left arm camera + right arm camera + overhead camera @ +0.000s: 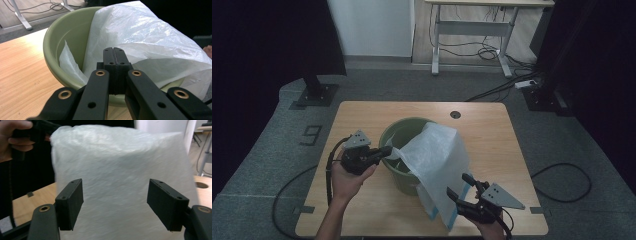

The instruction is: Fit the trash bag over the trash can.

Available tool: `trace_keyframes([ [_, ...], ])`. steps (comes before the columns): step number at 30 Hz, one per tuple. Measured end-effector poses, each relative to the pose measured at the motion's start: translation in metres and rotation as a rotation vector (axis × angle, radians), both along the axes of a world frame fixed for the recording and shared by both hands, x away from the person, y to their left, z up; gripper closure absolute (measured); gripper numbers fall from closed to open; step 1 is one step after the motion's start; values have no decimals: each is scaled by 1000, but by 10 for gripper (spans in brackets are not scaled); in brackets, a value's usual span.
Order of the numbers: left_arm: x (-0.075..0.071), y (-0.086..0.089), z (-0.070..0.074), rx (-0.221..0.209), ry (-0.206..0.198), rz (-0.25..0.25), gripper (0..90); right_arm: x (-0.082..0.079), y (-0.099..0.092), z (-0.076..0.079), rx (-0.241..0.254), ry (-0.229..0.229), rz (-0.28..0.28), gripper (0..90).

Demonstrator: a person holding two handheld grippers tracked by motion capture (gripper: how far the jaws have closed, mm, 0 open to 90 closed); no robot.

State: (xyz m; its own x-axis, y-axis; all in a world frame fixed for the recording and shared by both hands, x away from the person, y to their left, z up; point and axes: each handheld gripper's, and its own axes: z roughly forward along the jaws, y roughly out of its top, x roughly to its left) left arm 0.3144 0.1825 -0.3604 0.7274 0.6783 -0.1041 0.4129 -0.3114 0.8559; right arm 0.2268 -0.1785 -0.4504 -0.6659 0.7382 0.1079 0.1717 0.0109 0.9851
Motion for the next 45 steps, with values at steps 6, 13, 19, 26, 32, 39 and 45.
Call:
trace_keyframes([
  [6,0,-2,-1,-1,4,-6,899,-11,15,-11,-6,37,42,253],
  [13,0,-4,-2,-2,7,-12,899,-16,26,-22,10,81,48,227],
  [19,0,-4,-2,-4,9,-14,899,-22,37,-33,-25,97,55,218],
  [26,-1,-5,-2,-2,9,-21,899,-19,38,-44,-115,74,-42,465],
  [32,-2,-6,-1,-2,3,-33,899,-10,27,-44,-165,30,-124,855],
  [39,-3,-2,-4,4,9,-38,899,-2,12,-17,-114,-52,-179,889],
  [45,-3,-4,-11,21,30,-65,899,1,9,19,-81,-138,-190,889],
])
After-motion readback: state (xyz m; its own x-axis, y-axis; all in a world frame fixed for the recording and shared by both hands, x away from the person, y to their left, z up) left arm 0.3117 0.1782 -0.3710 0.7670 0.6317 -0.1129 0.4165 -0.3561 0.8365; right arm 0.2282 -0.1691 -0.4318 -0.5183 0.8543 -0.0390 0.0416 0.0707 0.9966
